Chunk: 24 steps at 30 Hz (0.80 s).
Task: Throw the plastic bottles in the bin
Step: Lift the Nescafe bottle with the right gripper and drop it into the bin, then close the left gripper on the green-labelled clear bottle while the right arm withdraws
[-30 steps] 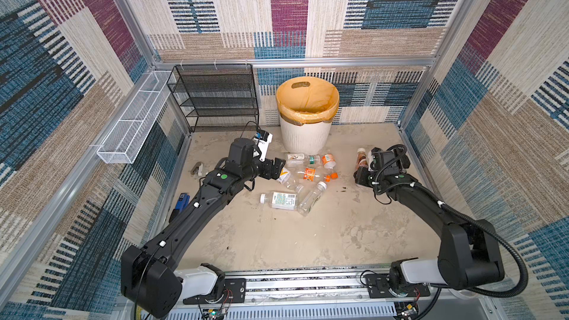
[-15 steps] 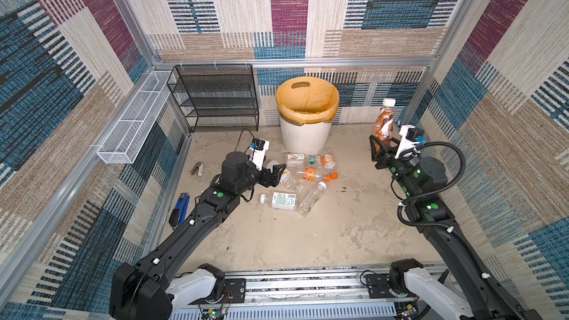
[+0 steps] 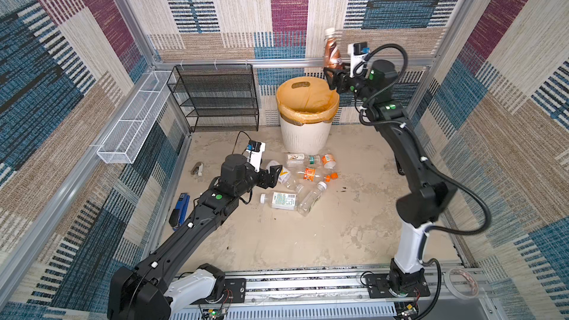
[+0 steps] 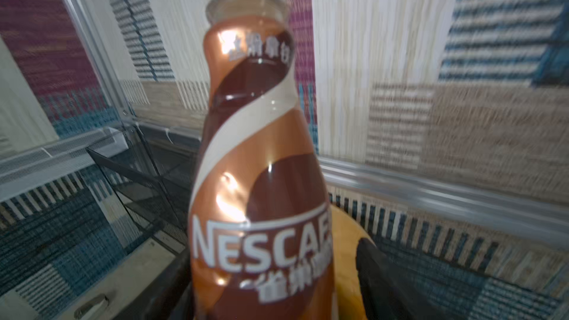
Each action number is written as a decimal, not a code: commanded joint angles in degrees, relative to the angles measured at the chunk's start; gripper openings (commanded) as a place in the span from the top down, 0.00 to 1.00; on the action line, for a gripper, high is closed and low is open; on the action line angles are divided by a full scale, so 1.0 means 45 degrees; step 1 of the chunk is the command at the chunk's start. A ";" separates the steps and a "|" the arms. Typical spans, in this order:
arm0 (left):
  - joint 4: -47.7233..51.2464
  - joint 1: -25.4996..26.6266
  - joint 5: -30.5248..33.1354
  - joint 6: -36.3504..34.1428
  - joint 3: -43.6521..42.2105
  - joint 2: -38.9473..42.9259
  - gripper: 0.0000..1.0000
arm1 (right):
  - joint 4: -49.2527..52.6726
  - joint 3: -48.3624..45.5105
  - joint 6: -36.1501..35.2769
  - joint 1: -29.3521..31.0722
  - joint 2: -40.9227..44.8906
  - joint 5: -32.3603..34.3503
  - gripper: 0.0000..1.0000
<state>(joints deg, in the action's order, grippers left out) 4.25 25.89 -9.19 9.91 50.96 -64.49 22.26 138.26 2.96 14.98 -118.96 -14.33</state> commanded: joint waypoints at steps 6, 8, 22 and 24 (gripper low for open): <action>0.4317 0.0008 -0.0531 -0.3226 0.1909 -0.0318 0.03 | 0.4202 0.3768 -0.0438 -0.0029 -0.0452 0.0623 0.05; 0.5625 -0.0006 -0.0831 -0.4331 0.2554 -0.0686 0.03 | 0.3418 0.2317 -0.0603 -0.0029 0.0453 0.0899 0.05; 0.7539 -0.0010 -0.1327 -0.9800 0.3075 -0.3975 0.01 | -0.3782 -1.2132 -0.0771 -0.1661 0.9631 0.1302 0.06; 0.7781 -0.0016 -0.1189 -1.0387 0.3594 -0.4778 0.00 | -0.4315 -1.3974 -0.0501 -0.1868 1.0491 0.1241 0.06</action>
<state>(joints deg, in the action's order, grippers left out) 37.43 25.89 -14.04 -30.20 64.88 -83.26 9.98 82.00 -1.34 7.42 -74.76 -8.62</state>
